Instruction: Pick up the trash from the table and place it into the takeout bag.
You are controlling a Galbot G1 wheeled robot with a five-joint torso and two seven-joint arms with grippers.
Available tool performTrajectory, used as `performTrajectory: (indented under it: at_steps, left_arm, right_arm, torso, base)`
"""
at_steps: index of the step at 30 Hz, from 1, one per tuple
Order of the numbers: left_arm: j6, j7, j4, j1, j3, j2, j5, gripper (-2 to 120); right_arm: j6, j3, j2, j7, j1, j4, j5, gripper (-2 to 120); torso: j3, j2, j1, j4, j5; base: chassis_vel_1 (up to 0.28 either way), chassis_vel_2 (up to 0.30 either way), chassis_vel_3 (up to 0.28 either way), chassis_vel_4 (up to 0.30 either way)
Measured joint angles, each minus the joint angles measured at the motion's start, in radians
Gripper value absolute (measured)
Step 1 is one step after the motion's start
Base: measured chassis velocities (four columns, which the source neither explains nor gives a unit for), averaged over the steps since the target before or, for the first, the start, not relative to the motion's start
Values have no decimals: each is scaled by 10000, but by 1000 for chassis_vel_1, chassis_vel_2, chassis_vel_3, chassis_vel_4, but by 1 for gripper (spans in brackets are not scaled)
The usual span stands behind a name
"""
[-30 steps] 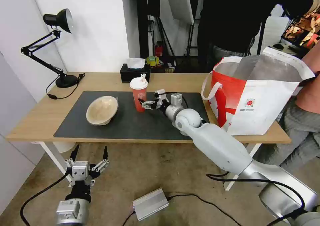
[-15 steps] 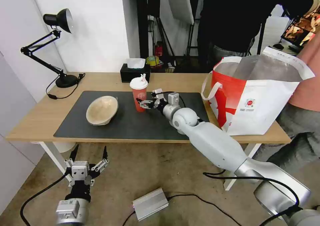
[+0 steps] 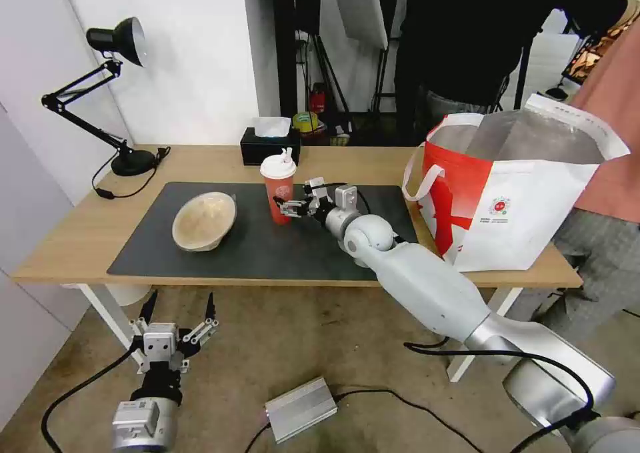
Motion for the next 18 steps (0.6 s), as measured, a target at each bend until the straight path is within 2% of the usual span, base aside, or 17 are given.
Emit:
performTrajectory:
  at_steps: [18]
  left_arm:
    - [-39,-4,82,-20,21,0,-19,100]
  right_arm:
    - [60,-28,169,-173,50,-303,-63,100]
  torso:
    - [0,0,0,0,0]
  base:
    - [0,0,0,0]
